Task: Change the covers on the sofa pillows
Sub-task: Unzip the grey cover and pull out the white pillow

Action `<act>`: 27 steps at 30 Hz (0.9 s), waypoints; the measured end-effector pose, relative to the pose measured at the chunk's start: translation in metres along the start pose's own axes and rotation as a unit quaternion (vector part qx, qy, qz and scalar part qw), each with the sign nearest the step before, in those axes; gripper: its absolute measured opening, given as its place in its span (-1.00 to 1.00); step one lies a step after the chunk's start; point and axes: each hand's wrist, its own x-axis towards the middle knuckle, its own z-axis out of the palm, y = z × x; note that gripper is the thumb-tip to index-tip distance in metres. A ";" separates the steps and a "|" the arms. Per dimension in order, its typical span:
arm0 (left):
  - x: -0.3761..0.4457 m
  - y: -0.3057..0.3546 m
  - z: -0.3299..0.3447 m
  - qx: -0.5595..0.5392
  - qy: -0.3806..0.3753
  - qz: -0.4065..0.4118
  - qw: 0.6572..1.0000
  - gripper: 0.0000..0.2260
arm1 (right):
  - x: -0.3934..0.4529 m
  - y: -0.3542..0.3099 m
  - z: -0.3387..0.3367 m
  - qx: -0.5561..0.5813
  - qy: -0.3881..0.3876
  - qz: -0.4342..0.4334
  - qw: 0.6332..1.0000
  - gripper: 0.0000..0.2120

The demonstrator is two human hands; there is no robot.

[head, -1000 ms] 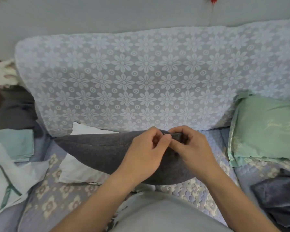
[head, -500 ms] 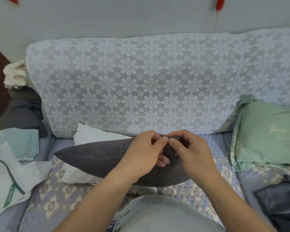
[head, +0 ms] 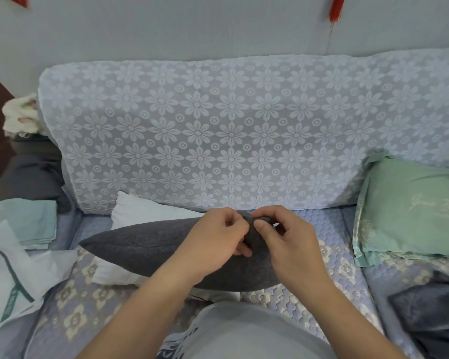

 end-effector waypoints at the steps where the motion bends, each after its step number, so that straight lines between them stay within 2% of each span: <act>1: -0.002 0.000 0.001 0.091 0.017 0.030 0.995 -0.81 | -0.001 0.001 0.001 -0.014 0.003 -0.016 1.000 -0.81; 4: -0.009 -0.004 0.005 0.336 0.067 0.096 0.935 -0.72 | -0.001 0.003 0.002 -0.032 0.020 -0.040 0.998 -0.80; 5: -0.011 -0.006 0.007 0.374 0.097 0.129 0.913 -0.73 | -0.001 0.003 0.001 -0.032 0.026 -0.043 0.998 -0.80; 7: -0.011 -0.009 0.010 0.375 0.117 0.205 0.896 -0.79 | 0.000 0.002 -0.002 -0.041 0.027 -0.056 0.997 -0.80; 8: -0.009 -0.010 0.011 0.349 0.104 0.217 0.906 -0.81 | 0.001 0.001 -0.003 -0.048 0.022 -0.067 0.996 -0.79; 9: -0.006 -0.011 0.009 0.299 0.084 0.204 0.928 -0.83 | 0.000 0.000 -0.004 -0.059 0.015 -0.082 0.995 -0.78; 11: 0.000 -0.008 -0.001 0.068 0.005 0.087 0.994 -0.84 | 0.000 -0.002 -0.007 -0.084 -0.001 -0.117 0.990 -0.77; 12: 0.002 -0.006 -0.007 -0.066 -0.052 0.016 0.996 -0.84 | 0.000 -0.002 -0.008 -0.086 -0.011 -0.128 0.988 -0.77; 13: 0.001 -0.005 -0.014 -0.166 -0.112 -0.039 0.979 -0.85 | -0.001 -0.002 -0.008 -0.077 -0.024 -0.129 0.988 -0.76; 15: 0.000 -0.005 -0.024 -0.235 -0.182 -0.099 0.950 -0.85 | -0.003 -0.003 -0.009 -0.047 -0.044 -0.112 0.992 -0.76; 17: -0.001 -0.007 -0.026 -0.254 -0.202 -0.124 0.938 -0.85 | -0.003 -0.003 -0.008 -0.028 -0.050 -0.097 0.994 -0.75; 19: -0.002 -0.007 -0.022 -0.251 -0.177 -0.119 0.944 -0.84 | -0.002 -0.002 -0.007 -0.025 -0.050 -0.090 0.994 -0.75; 21: -0.002 -0.008 -0.015 -0.201 -0.105 -0.073 0.971 -0.83 | -0.002 -0.002 -0.006 -0.023 -0.039 -0.077 0.996 -0.75; 24: -0.004 -0.007 -0.009 -0.089 -0.011 0.008 0.996 -0.83 | -0.003 -0.002 -0.006 -0.023 -0.015 -0.057 0.998 -0.78; 27: -0.008 -0.006 -0.006 0.072 0.045 0.098 0.992 -0.86 | -0.003 -0.004 -0.006 -0.023 -0.020 -0.050 0.998 -0.78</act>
